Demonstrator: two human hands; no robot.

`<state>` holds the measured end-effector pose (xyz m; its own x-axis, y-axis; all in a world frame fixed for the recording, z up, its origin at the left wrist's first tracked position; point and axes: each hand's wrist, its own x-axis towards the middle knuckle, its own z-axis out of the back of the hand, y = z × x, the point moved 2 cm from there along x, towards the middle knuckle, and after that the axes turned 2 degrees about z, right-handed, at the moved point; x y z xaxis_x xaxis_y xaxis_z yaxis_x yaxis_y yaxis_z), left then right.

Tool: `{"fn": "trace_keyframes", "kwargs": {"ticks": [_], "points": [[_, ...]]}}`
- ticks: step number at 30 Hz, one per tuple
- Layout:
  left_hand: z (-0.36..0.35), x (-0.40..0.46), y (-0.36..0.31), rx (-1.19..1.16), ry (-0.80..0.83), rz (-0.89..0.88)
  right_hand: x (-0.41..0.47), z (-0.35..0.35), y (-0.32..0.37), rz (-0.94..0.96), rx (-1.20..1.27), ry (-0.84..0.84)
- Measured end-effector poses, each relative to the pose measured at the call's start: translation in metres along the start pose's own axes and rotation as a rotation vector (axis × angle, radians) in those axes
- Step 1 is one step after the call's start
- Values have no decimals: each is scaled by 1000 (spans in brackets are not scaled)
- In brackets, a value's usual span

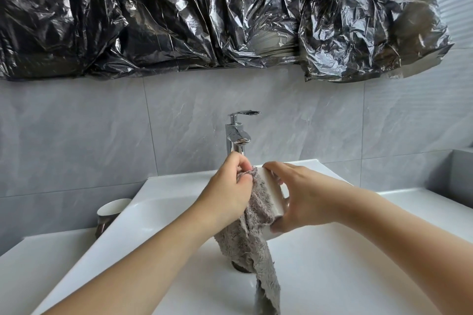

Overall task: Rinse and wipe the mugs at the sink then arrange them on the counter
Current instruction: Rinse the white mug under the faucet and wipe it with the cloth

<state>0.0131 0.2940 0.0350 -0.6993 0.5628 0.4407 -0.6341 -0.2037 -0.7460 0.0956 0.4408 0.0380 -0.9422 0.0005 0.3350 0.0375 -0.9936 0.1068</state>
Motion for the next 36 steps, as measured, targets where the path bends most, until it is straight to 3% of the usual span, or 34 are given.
{"fn": "trace_keyframes", "kwargs": {"ticks": [3, 7, 11, 14, 18, 24, 30, 33, 36], "points": [[6, 1, -5, -267, -51, 66, -1, 1, -5, 29, 236, -72], [23, 2, -7, -733, -105, 157, 2, 1, -9, 93, 758, -244], [24, 1, -12, -923, -44, 182, 5, -4, -6, 126, 921, -127], [20, 3, -6, -773, -73, 173, 4, -3, -10, 91, 924, -141], [22, 8, 2, -259, -186, -19, 4, 1, -13, 40, 899, -211], [18, -7, -10, -130, 29, -331, 2, 6, -25, -76, 720, -277], [21, 6, 1, 66, -250, -218, 0, 0, -2, 38, 467, -116], [21, 5, 3, 56, -243, -196, 1, -2, -3, 34, 471, -116], [16, -1, -5, -2, -126, -246, -1, 2, -8, 9, 485, -160]]}}
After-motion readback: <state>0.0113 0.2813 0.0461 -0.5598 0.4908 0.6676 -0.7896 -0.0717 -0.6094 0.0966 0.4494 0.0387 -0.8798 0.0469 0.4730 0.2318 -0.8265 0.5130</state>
